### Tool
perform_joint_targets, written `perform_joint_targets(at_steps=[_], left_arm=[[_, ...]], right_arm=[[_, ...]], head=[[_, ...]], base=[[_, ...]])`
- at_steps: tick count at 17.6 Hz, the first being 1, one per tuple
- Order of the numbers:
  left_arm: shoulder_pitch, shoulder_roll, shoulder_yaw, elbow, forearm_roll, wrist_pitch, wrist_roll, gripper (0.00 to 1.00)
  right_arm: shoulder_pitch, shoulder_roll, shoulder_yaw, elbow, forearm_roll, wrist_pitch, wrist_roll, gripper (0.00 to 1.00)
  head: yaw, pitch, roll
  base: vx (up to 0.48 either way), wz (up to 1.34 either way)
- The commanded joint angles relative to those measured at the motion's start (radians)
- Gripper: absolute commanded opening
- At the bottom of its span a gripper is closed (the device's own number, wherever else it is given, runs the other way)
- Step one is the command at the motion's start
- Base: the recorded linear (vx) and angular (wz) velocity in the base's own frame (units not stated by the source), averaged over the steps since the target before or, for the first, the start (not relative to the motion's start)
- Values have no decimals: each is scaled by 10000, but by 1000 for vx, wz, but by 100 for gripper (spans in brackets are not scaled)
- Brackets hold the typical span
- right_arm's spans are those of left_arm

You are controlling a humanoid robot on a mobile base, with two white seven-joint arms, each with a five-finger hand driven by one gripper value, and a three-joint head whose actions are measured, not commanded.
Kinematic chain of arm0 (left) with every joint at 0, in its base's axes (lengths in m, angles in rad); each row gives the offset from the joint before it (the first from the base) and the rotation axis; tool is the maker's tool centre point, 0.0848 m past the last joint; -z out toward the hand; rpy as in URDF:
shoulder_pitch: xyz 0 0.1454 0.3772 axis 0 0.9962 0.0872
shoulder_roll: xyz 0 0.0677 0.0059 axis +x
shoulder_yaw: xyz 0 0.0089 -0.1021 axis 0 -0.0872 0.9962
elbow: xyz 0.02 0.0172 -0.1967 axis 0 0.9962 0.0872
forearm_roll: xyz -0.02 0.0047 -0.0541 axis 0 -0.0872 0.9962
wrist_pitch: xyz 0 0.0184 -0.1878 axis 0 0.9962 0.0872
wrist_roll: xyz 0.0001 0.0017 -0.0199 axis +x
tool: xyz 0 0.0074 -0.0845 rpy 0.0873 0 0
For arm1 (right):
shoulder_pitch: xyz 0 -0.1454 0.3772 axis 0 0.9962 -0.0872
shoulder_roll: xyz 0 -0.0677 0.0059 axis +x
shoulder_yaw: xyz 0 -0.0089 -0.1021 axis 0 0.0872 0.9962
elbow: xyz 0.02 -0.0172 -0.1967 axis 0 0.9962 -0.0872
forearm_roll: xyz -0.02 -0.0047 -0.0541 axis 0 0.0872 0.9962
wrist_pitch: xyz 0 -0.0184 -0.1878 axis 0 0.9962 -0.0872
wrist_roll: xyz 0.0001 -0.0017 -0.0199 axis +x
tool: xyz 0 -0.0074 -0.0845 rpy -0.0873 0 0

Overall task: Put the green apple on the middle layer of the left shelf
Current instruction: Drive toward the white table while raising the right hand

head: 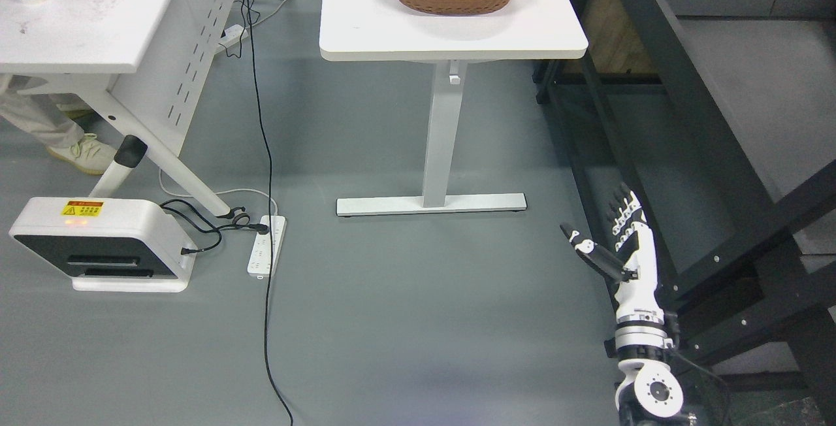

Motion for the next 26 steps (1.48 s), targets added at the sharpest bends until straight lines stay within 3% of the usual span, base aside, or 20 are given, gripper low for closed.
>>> perform_joint_targets(at_steps=[1, 10, 12, 14, 16, 19, 26], left_arm=[[-215, 175, -1, 0, -4, 6, -2, 100], [-215, 175, -1, 0, -3, 6, -2, 100], [-215, 175, -1, 0, -4, 6, -2, 100], [-215, 175, -1, 0, -3, 6, -2, 100], [-215, 175, -1, 0, -3, 6, -2, 100], [-215, 175, -1, 0, -3, 6, -2, 100], [-215, 175, -1, 0, 12, 6, -2, 100]], right_arm=[[49, -174, -52, -965, 239, 11, 13, 100], [-13, -174, -98, -935, -83, 180, -109, 100], [18, -174, -129, -1011, 1105, 134, -398, 100], [-73, -174, -357, -1057, 4590, 88, -1666, 100], [-74, -717, -344, -1088, 7282, 118, -2561, 100], [18, -1349, -420, -1088, 7633, 73, -2518, 100], [18, -1273, -405, -1104, 7449, -541, -2457, 100]], head=[[0, 0, 0], [0, 0, 0], [0, 0, 0], [0, 0, 0], [0, 0, 0], [0, 0, 0], [0, 0, 0]], base=[[7, 27], [40, 191], [74, 220], [75, 184], [88, 168], [128, 107], [220, 16]])
